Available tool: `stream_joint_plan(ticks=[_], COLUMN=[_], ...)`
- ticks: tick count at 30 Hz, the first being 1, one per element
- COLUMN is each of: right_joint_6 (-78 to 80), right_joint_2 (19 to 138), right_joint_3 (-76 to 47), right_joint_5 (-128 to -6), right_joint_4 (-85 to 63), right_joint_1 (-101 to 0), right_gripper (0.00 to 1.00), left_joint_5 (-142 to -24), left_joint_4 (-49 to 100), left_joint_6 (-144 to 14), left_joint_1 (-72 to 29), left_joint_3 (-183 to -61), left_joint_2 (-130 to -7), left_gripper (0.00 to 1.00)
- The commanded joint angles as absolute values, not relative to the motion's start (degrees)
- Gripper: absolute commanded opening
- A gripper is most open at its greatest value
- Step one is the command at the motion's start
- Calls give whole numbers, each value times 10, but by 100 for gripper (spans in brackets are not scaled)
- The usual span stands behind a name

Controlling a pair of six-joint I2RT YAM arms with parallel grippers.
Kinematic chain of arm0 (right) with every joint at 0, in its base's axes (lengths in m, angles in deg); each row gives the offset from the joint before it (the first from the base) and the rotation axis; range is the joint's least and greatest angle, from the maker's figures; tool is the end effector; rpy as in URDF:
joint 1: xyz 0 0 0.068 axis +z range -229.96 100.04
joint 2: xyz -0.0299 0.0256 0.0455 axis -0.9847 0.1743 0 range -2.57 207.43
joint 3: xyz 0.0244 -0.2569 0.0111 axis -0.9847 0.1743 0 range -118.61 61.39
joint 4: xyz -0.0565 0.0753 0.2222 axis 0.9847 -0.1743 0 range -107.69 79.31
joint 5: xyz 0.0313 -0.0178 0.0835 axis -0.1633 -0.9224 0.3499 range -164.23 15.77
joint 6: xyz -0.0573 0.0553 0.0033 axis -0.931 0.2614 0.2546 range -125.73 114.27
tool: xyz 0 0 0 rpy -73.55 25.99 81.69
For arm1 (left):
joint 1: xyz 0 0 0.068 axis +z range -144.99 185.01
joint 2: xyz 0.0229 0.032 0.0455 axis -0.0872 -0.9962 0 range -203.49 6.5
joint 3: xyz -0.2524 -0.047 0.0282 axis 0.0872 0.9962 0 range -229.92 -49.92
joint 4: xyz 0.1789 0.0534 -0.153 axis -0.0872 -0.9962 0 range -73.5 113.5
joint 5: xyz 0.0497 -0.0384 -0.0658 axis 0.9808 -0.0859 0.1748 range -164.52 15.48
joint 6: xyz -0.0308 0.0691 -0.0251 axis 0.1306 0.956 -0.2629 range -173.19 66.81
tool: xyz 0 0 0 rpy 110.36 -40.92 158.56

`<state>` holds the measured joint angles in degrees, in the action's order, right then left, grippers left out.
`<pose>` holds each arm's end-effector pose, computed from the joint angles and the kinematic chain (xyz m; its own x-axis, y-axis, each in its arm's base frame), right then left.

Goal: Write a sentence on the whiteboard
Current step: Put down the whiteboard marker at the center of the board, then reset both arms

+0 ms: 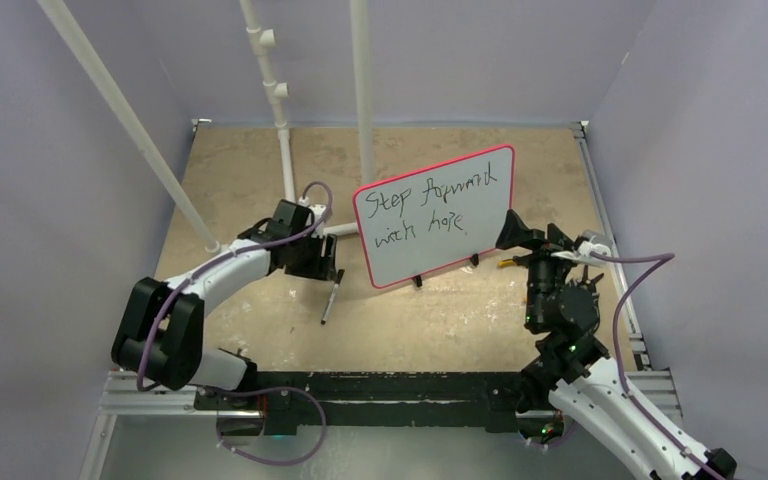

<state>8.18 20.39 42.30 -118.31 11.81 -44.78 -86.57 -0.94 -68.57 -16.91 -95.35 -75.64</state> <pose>0.1375 0.0384 0.2948 0.2836 0.4112 -0.8663 0.0583 0.8943 0.4436 0.2443 -0.1138 0.1510 -0.9052 0.0847 -0.4166 0.2266 0.9252 -0.3043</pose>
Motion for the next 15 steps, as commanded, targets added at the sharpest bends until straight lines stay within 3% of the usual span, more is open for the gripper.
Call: stream_joint_plan(ticks=[1,8,10,15], right_joint_6=[88,113,115,106], right_joint_2=[211,233,241,243], right_joint_3=[396,357,346,335], right_joint_5=[-1196,-1205,-1209,-1210], right_joint_4=[93,34,27,25], right_joint_1=[-450,-450,-450,-449], right_gripper=[99,99,99,99], left_joint_5=[-778,-594,-563,-490], left_joint_4=[13,62,94,166], left_joint_6=[-689,-697,-688,-645], left_joint_1=[-164,-164,-164,-164], left_joint_3=[-965,-970,-971,-975], left_joint_2=[-682,-526,-476,-376], left_gripper=[64,66,79,92])
